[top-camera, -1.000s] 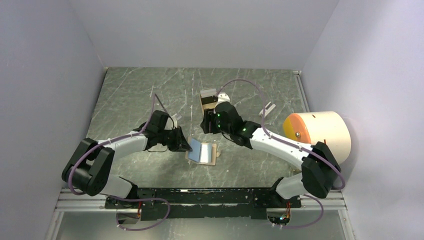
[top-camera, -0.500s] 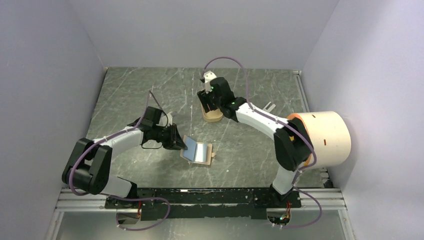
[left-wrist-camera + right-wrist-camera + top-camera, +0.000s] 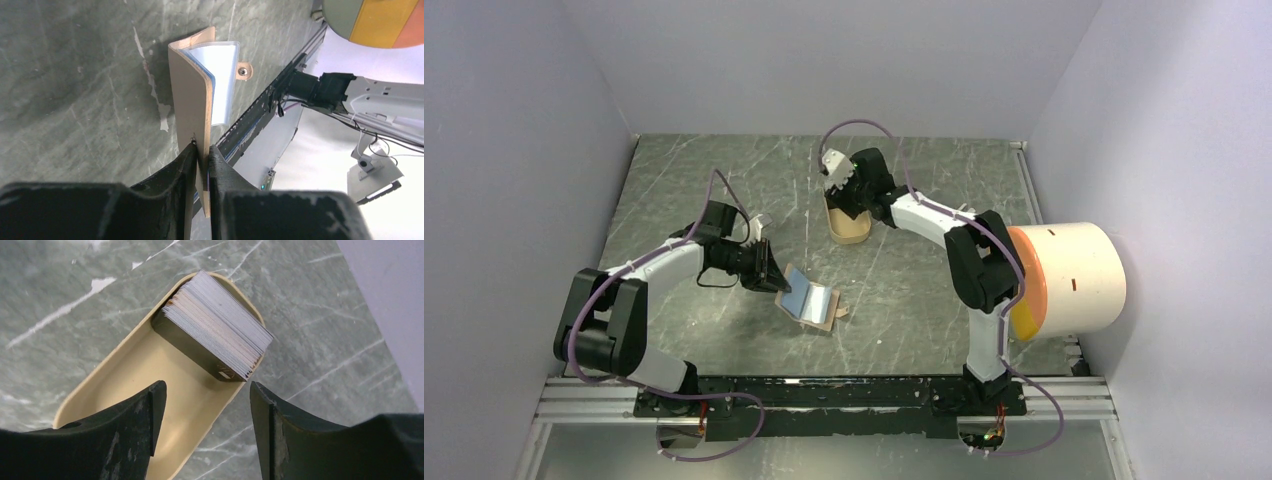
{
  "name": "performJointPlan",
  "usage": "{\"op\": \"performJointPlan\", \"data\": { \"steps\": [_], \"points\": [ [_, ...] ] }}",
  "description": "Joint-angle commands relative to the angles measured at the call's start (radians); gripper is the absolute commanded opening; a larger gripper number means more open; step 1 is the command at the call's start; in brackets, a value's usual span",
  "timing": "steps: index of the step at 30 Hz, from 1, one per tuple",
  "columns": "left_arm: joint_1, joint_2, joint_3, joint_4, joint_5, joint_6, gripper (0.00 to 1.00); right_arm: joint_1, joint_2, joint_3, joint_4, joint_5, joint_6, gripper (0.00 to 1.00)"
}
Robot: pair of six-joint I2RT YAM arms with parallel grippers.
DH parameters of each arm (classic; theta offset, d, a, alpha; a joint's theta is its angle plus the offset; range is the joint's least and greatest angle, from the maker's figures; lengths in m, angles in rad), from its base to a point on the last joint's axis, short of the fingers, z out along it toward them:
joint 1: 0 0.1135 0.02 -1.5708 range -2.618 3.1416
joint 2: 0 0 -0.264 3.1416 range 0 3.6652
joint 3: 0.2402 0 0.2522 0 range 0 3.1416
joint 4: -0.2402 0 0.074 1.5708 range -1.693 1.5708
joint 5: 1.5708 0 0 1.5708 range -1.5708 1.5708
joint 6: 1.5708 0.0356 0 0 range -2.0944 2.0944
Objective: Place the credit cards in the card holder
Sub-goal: Pick up the credit card from the storage box.
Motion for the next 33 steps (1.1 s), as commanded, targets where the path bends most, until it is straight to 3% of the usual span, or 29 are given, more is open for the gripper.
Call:
{"op": "performJointPlan", "data": {
  "steps": [1, 3, 6, 16, 33],
  "points": [
    [0.01, -0.007, -0.004, -0.016, 0.096, 0.042, 0.19, -0.017, -0.02, -0.094, 0.128, -0.123, -0.289, 0.66],
    [0.01, -0.004, -0.004, -0.016, 0.077, 0.042, 0.19, -0.019, -0.023, -0.135, 0.175, -0.161, -0.38, 0.67],
    [0.012, -0.007, -0.005, -0.02, 0.087, 0.077, 0.19, -0.028, 0.015, -0.056, 0.102, -0.199, -0.414, 0.66],
    [0.012, -0.043, -0.016, -0.013, 0.083, 0.073, 0.18, -0.03, 0.075, -0.048, 0.176, -0.261, -0.518, 0.67],
    [0.011, -0.064, -0.024, -0.005, 0.081, 0.067, 0.19, -0.031, 0.138, -0.043, 0.257, -0.183, -0.645, 0.63]
  ]
}}
